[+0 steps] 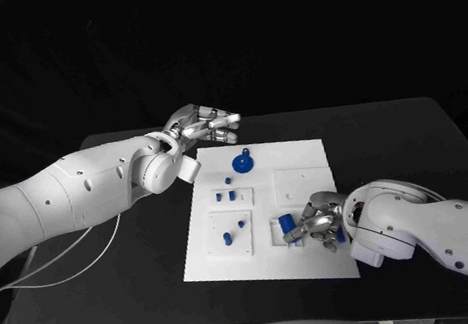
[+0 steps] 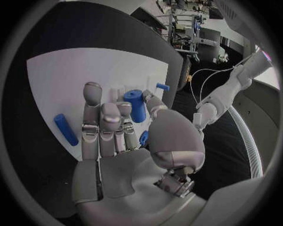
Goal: Assemble the parts on the task board
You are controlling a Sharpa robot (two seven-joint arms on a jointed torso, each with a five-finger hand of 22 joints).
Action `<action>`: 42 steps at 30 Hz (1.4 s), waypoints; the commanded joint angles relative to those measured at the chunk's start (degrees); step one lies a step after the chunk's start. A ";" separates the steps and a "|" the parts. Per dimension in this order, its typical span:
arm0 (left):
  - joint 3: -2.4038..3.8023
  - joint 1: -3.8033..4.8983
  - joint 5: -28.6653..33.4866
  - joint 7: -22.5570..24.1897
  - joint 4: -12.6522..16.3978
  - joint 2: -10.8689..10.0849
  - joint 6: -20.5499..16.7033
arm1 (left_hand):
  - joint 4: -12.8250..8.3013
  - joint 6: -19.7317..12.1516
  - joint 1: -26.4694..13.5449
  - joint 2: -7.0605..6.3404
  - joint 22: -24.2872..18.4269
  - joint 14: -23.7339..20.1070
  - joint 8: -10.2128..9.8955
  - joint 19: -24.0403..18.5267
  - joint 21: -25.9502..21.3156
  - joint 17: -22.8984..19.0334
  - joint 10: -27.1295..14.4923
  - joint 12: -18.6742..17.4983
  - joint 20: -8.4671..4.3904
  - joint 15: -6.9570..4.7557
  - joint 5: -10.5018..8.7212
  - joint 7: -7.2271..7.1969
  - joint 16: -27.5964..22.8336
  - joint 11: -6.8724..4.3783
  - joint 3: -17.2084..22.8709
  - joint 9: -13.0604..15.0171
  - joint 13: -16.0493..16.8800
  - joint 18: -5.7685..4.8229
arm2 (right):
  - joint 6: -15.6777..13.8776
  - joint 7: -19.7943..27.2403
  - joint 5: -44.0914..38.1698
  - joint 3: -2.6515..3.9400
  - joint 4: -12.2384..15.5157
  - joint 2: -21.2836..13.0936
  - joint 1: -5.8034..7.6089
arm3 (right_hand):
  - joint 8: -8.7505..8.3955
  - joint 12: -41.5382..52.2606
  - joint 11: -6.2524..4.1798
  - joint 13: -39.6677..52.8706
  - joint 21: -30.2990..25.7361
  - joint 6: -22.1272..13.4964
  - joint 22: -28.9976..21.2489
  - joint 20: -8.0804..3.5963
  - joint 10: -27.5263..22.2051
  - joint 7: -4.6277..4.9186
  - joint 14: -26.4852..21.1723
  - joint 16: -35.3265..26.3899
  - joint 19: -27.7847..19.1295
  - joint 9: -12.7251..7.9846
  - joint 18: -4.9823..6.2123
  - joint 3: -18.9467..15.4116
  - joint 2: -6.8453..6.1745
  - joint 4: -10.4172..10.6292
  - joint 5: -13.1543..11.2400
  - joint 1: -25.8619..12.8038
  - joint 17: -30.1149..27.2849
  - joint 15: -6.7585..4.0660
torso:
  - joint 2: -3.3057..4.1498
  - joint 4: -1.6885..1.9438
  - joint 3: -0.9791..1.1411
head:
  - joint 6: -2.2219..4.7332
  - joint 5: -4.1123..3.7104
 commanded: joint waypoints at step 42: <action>0.02 0.02 -0.51 -0.29 0.10 -0.05 1.54 | -0.30 -0.17 0.25 0.58 -0.22 0.00 0.15 0.38 0.32 0.08 -0.41 -0.10 -0.18 -0.02 0.32 0.28 -0.13 0.01 -0.12 0.04 0.09 0.19 | 2.28 1.85 7.38 1.07 4.39 -4.09 1.24 | 0.37 -0.16 -0.82 0.16 0.71 1.30 0.25 -0.49 0.27 -0.09 0.11 -0.51 2.46 -0.18 -0.69 5.24 -0.25 -1.16 4.89 -3.48 -0.28 -0.50 | -0.01 0.00 -0.06 | -0.05 0.11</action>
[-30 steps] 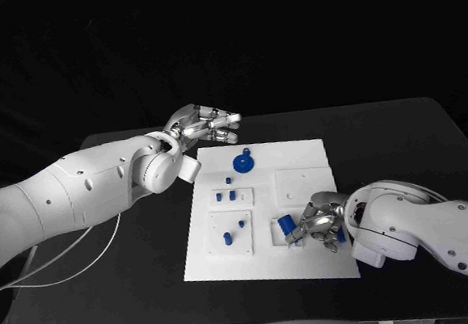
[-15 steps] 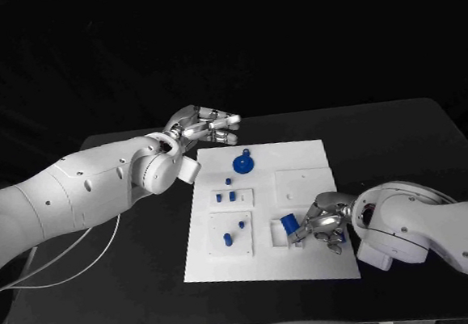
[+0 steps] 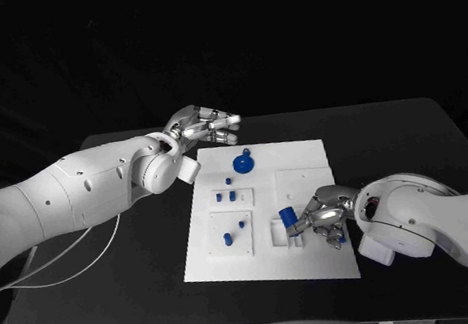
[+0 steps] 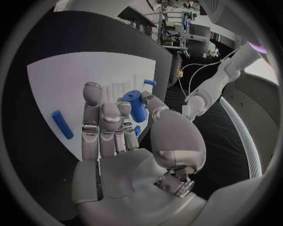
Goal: Assemble the parts on the task board
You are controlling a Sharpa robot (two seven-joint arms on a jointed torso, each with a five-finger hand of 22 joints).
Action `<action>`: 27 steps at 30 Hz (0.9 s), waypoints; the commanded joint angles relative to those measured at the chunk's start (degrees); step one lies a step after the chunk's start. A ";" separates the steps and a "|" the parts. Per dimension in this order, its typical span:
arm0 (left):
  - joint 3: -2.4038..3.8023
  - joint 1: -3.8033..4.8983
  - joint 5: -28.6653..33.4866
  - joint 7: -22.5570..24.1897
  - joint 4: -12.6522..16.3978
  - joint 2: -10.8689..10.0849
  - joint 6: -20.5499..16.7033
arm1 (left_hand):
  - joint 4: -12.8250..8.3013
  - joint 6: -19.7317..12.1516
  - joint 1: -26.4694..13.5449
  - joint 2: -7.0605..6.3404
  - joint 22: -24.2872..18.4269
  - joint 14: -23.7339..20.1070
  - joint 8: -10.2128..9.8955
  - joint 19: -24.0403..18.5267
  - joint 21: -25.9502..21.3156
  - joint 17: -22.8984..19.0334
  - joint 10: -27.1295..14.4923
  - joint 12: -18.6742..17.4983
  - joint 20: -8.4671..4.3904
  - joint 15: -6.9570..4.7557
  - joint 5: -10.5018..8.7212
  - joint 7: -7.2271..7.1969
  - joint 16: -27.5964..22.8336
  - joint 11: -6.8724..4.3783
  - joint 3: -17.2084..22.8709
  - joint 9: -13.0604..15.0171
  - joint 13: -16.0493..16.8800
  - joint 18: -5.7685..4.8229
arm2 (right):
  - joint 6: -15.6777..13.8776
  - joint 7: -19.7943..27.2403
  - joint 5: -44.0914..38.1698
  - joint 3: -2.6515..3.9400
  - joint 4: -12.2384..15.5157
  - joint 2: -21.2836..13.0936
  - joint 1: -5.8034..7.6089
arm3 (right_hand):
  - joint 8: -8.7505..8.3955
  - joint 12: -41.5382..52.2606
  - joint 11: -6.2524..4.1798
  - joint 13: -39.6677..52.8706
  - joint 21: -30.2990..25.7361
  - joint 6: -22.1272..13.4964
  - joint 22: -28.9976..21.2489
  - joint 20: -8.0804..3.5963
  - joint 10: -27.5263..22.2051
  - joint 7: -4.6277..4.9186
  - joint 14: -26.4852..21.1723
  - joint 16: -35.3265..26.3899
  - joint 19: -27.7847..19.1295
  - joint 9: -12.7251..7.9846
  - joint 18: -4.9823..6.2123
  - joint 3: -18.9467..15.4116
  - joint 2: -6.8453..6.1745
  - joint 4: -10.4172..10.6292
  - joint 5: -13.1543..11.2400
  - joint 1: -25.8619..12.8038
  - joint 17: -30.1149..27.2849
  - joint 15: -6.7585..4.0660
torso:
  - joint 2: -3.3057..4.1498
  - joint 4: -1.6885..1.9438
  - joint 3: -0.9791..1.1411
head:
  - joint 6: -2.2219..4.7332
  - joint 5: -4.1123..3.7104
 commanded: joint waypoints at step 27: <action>0.02 0.02 -0.54 0.06 0.18 0.14 1.51 | -0.18 -0.19 -0.02 0.41 -0.22 -0.02 0.16 0.39 0.39 0.10 -0.43 -0.09 -0.17 -0.01 0.37 0.31 -0.14 0.01 -0.11 0.04 0.10 0.19 | 4.97 -6.20 3.32 -2.22 -4.84 5.06 0.94 | 0.14 -0.32 0.00 -0.14 0.21 0.10 0.35 -0.20 0.13 0.13 -0.03 -0.14 2.20 -0.20 -0.67 -2.98 0.74 1.03 -0.37 -0.29 0.30 -0.29 | 0.06 0.04 0.00 | -0.35 0.19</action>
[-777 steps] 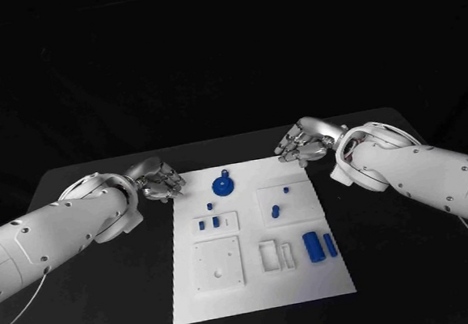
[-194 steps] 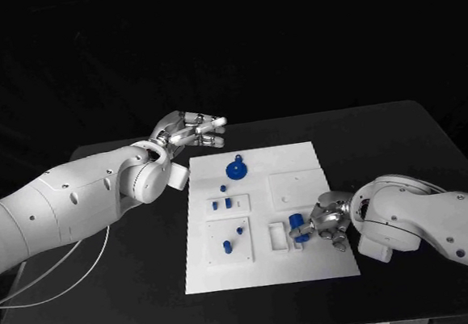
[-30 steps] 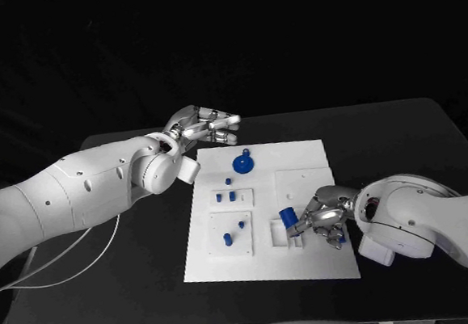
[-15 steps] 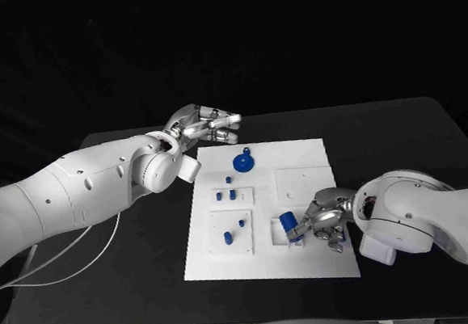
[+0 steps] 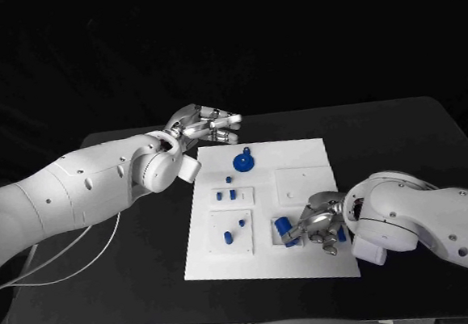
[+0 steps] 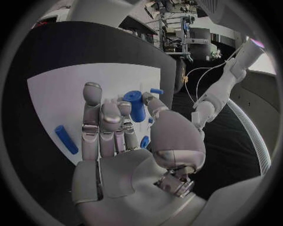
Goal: Assemble the parts on the task board
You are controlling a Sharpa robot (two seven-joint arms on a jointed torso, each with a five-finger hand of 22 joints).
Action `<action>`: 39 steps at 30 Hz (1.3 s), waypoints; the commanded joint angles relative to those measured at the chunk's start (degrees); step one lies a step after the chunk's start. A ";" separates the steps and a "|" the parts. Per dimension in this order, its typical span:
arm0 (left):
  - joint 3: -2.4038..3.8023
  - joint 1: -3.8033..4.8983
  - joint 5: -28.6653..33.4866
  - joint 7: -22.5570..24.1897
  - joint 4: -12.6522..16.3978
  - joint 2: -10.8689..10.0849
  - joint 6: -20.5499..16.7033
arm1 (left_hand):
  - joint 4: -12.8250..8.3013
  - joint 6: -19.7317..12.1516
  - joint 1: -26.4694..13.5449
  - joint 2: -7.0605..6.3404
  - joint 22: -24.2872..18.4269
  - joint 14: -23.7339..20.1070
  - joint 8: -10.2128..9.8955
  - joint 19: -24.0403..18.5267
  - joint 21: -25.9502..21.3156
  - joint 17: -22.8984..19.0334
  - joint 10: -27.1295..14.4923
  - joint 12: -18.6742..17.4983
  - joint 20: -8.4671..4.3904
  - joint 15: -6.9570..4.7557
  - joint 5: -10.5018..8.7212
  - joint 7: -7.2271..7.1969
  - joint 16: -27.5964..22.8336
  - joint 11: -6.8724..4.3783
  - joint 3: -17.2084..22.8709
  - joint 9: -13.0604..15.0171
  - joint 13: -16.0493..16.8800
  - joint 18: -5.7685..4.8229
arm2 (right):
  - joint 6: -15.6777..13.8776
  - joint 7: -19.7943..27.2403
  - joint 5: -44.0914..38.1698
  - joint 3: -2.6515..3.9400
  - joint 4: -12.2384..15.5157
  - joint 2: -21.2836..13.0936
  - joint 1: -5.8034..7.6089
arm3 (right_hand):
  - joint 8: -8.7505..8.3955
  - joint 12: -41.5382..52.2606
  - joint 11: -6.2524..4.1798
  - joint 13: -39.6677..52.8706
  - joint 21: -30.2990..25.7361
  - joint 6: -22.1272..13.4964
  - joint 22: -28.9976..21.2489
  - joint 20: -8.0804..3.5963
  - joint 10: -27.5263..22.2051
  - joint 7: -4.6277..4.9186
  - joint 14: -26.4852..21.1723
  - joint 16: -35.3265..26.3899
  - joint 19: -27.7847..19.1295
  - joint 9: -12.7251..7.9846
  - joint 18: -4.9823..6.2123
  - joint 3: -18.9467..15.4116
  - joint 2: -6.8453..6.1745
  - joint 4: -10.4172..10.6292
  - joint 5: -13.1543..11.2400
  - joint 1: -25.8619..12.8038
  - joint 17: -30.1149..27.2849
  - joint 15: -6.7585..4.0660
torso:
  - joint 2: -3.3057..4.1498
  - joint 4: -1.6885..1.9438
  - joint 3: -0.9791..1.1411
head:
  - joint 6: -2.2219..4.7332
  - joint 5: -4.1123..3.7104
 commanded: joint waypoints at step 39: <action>0.02 0.02 -0.31 0.18 0.24 -0.07 1.08 | -0.06 -0.16 -0.06 0.43 -0.20 0.00 0.17 0.40 0.43 0.11 -0.42 -0.09 -0.17 -0.01 0.40 0.50 -0.14 0.03 -0.16 0.05 0.06 0.20 | 0.88 2.71 1.68 -1.40 -1.82 0.72 -0.16 | 0.20 -0.25 0.49 -0.24 -0.24 -1.73 0.13 0.14 -0.26 0.54 0.02 -0.54 2.27 1.71 -0.32 -24.81 2.54 7.66 -16.08 1.44 0.35 0.07 | 0.01 -0.12 0.08 | -0.09 0.00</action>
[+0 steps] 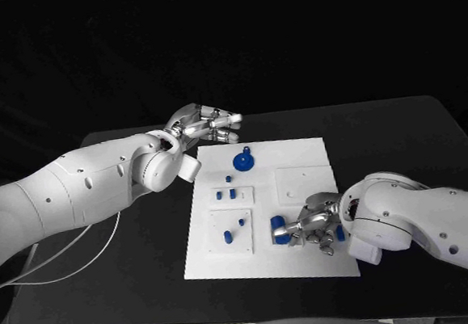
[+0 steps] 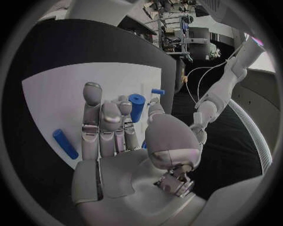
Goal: Assemble the parts on the task board
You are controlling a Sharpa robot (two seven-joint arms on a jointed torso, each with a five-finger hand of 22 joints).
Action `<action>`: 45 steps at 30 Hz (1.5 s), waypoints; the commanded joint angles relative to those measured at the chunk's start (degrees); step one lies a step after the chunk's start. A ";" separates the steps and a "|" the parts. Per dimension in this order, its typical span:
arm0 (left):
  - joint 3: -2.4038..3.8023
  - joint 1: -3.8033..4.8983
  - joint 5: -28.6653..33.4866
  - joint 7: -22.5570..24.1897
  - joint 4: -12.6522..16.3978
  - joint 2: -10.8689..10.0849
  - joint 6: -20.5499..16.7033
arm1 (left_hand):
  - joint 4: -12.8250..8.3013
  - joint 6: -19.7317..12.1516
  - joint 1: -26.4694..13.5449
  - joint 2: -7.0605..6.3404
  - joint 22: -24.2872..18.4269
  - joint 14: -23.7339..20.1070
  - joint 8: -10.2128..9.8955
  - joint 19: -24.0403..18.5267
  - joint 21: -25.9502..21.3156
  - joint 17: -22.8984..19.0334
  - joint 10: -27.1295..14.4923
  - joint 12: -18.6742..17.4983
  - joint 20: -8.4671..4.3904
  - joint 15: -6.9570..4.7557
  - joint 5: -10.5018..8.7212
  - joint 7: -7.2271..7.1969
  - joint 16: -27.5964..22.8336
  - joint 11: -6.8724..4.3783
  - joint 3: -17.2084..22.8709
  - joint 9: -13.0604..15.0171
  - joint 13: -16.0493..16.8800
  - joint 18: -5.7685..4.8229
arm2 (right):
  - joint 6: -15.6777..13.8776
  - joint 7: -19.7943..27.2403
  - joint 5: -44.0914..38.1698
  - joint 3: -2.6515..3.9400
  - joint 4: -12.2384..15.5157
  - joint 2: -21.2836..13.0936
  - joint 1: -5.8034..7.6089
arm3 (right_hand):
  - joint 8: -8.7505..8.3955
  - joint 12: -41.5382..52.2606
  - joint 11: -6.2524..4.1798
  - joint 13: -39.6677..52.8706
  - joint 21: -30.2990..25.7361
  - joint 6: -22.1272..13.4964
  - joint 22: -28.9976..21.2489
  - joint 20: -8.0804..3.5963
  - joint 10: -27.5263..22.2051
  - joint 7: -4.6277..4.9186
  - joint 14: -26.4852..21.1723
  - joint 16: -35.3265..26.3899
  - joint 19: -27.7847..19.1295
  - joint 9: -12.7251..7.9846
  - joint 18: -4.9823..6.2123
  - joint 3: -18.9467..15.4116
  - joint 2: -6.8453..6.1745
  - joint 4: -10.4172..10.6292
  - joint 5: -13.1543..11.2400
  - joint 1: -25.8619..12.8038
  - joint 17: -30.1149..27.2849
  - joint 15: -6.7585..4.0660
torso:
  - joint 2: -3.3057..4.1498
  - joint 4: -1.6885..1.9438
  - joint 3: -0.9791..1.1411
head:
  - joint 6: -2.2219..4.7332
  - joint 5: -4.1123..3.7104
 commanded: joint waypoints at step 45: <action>-0.01 0.02 -0.22 -0.12 0.17 -0.19 1.33 | 0.07 0.01 -0.08 1.03 -0.20 0.00 0.15 0.41 0.25 0.08 -0.46 -0.09 -0.16 -0.01 0.35 0.32 -0.13 0.04 -0.37 0.03 0.08 0.20 | 0.25 2.52 1.17 -0.28 0.35 -1.11 -0.41 | 0.00 0.35 -1.22 0.76 2.52 5.02 0.52 -0.78 1.22 -1.63 0.03 -0.04 2.38 3.39 -1.21 26.15 -2.13 -8.22 17.31 -5.00 0.29 -0.95 | 0.00 0.00 -0.04 | -0.36 -0.35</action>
